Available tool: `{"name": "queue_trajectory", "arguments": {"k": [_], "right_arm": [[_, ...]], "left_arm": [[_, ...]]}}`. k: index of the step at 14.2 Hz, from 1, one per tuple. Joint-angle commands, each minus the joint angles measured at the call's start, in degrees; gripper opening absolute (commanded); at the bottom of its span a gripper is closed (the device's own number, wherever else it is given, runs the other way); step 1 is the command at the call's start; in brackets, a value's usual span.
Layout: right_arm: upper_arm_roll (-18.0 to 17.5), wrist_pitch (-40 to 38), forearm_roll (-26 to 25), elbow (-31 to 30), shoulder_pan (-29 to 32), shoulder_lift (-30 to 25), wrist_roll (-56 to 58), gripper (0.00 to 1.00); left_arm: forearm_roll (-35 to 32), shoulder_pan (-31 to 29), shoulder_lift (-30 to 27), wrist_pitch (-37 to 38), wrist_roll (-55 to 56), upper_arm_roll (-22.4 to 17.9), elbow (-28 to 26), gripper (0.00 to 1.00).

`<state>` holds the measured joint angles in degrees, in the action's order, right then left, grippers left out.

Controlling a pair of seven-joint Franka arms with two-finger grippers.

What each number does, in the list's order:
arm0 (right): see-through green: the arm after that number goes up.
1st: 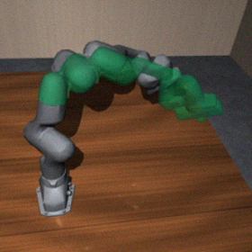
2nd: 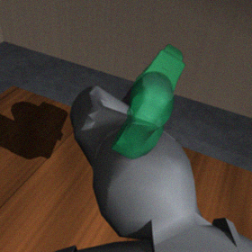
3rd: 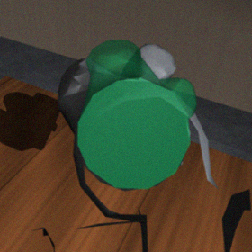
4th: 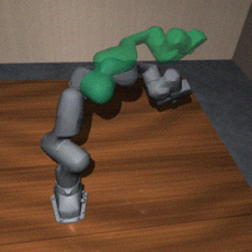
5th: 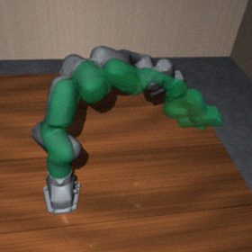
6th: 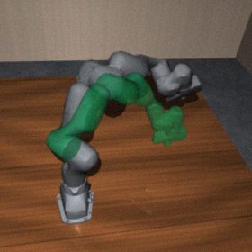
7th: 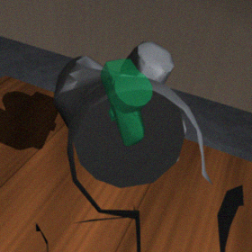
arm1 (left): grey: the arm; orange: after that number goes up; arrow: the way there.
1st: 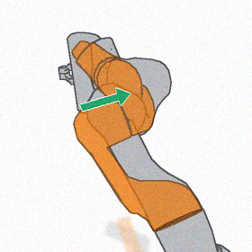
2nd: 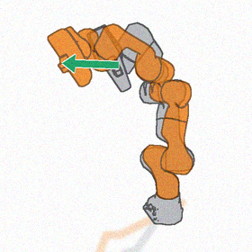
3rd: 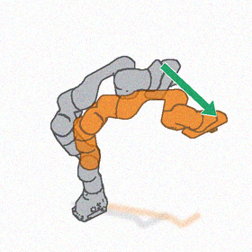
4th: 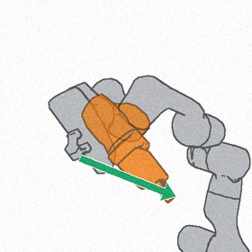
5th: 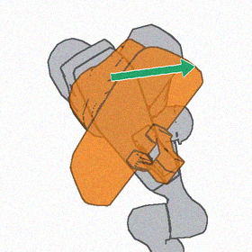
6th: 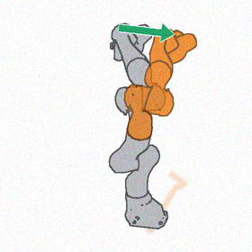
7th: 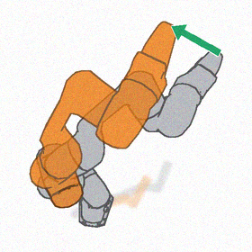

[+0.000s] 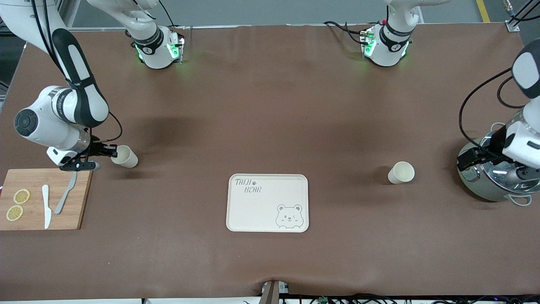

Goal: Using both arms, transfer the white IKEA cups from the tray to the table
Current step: 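Set both cups upright on the table, open both grippers and lift away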

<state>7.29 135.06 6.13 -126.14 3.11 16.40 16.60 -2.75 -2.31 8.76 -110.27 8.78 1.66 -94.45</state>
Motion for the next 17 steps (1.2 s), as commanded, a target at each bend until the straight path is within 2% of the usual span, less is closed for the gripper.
{"name": "queue_trajectory", "arguments": {"k": [1,3,6,12,14,17], "right_arm": [[-0.70,-11.61,-0.50,7.55,0.93,0.65,-0.08,1.00],[-0.70,-19.63,-0.50,13.36,0.76,0.83,0.01,1.00],[-0.87,-21.07,-0.24,18.37,0.58,0.57,-0.16,1.00],[-0.87,-34.86,-0.68,39.46,-1.61,2.15,-0.17,1.00],[-0.87,-35.22,-0.94,43.07,-1.79,2.15,0.01,1.00],[-0.87,-35.40,-1.03,44.93,-2.14,1.62,-0.69,1.00]], "left_arm": [[-0.15,-0.33,-3.04,5.22,-1.75,0.10,1.02,1.00],[-0.15,-0.24,-4.27,7.95,-1.75,0.28,2.69,1.00],[0.29,-0.33,-5.07,11.39,-1.75,0.45,4.89,1.00],[-0.06,-0.24,-5.42,20.69,-1.75,0.89,10.69,1.00],[0.29,-0.24,-7.34,22.63,-2.10,0.81,10.52,1.00],[1.52,0.02,-10.15,24.13,-3.15,0.72,8.95,1.00]]}}
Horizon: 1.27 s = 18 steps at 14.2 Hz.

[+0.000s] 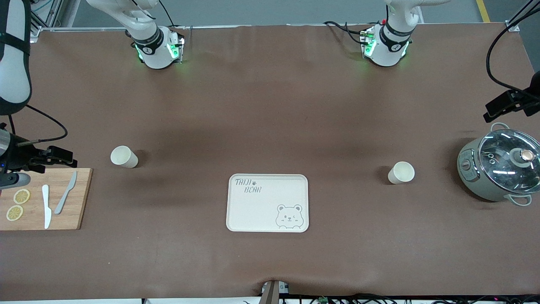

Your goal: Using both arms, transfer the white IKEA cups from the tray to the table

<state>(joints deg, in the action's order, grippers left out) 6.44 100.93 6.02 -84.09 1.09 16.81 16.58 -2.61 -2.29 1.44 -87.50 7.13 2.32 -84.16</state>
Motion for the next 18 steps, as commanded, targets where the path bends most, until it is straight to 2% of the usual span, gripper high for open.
{"name": "queue_trajectory", "arguments": {"k": [1,4,8,12,15,16,18], "right_arm": [[-0.12,-1.35,-0.57,2.79,-0.12,0.86,-0.84,1.00],[-0.20,-5.81,-0.22,2.88,-1.69,-1.77,-0.93,1.00],[-0.12,-10.92,-0.66,2.53,-2.93,-7.04,-1.02,1.00],[-0.29,-11.89,-0.75,-1.16,-5.64,-12.13,-8.81,1.00],[-0.64,-15.84,-2.66,-3.35,-6.44,-15.74,-9.37,1.00],[-1.60,-15.68,-4.68,-5.45,-6.53,-17.40,-9.81,1.00],[-3.71,-13.84,-5.23,-8.45,-5.05,-19.78,-9.72,1.00]], "left_arm": [[3.20,0.96,-5.28,1.19,-1.42,-0.47,-4.05,1.00],[3.84,5.52,-10.48,0.75,-1.25,-2.93,-10.57,1.00],[3.75,6.94,-14.35,-1.88,-0.72,-2.85,-16.45,1.00],[3.75,6.15,-13.31,-1.80,-1.33,-3.20,-14.29,1.00],[3.40,6.24,-11.64,-1.01,-1.07,-3.20,-11.82,1.00],[3.22,6.24,-11.46,-0.92,-1.07,-3.20,-11.73,1.00],[3.05,6.33,-11.28,-0.57,-0.98,-3.20,-11.55,1.00]]}}
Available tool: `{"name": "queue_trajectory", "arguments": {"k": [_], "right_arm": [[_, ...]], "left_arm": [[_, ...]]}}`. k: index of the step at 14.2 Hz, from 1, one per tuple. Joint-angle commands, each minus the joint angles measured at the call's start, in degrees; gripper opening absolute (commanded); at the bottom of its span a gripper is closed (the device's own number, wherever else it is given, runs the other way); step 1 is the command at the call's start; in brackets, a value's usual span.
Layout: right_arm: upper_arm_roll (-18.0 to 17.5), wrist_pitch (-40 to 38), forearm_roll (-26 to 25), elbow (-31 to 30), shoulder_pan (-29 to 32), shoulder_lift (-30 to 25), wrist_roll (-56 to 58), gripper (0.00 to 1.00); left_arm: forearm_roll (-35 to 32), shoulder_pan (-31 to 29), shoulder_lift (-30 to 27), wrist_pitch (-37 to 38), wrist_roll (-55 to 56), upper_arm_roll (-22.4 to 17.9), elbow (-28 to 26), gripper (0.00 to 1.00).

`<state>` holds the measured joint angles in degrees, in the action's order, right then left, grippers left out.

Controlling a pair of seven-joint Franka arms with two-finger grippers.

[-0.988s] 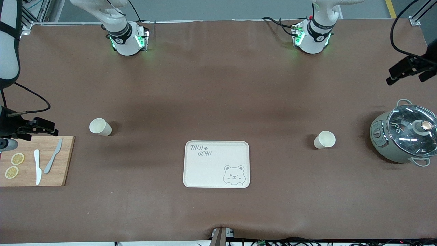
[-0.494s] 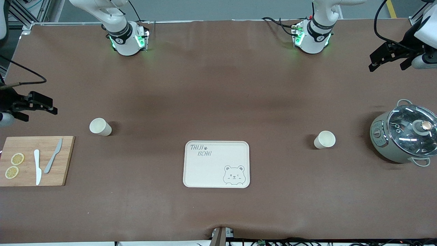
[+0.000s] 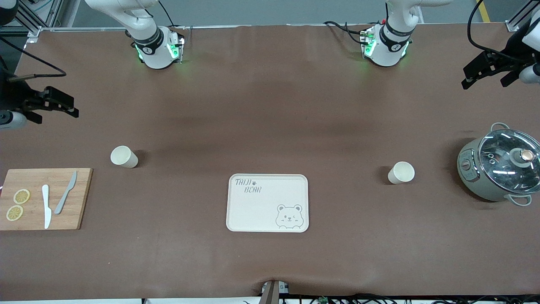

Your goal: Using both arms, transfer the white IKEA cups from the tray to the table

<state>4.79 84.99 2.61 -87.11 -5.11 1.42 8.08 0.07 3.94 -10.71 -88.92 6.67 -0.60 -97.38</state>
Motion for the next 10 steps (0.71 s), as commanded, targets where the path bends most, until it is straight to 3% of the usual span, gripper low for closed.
{"name": "queue_trajectory", "arguments": {"k": [1,3,5,10], "right_arm": [[-3.98,2.02,-1.99,-5.79,2.02,-4.58,-1.31,1.00],[-6.19,1.41,-2.00,-4.74,5.80,-4.32,-0.87,1.00],[-5.75,-0.87,-1.82,-2.11,6.16,-3.88,-1.05,1.00],[-4.70,-1.75,-1.82,-3.24,6.34,-4.75,-1.66,1.00]], "left_arm": [[0.37,0.11,0.87,1.03,-0.52,-0.19,1.58,1.00],[0.37,0.11,0.96,1.47,-0.52,-0.19,1.58,1.00],[0.46,0.11,1.13,1.47,-0.60,-0.19,1.49,1.00],[0.46,0.02,1.13,3.22,-0.95,-0.27,1.67,1.00]]}}
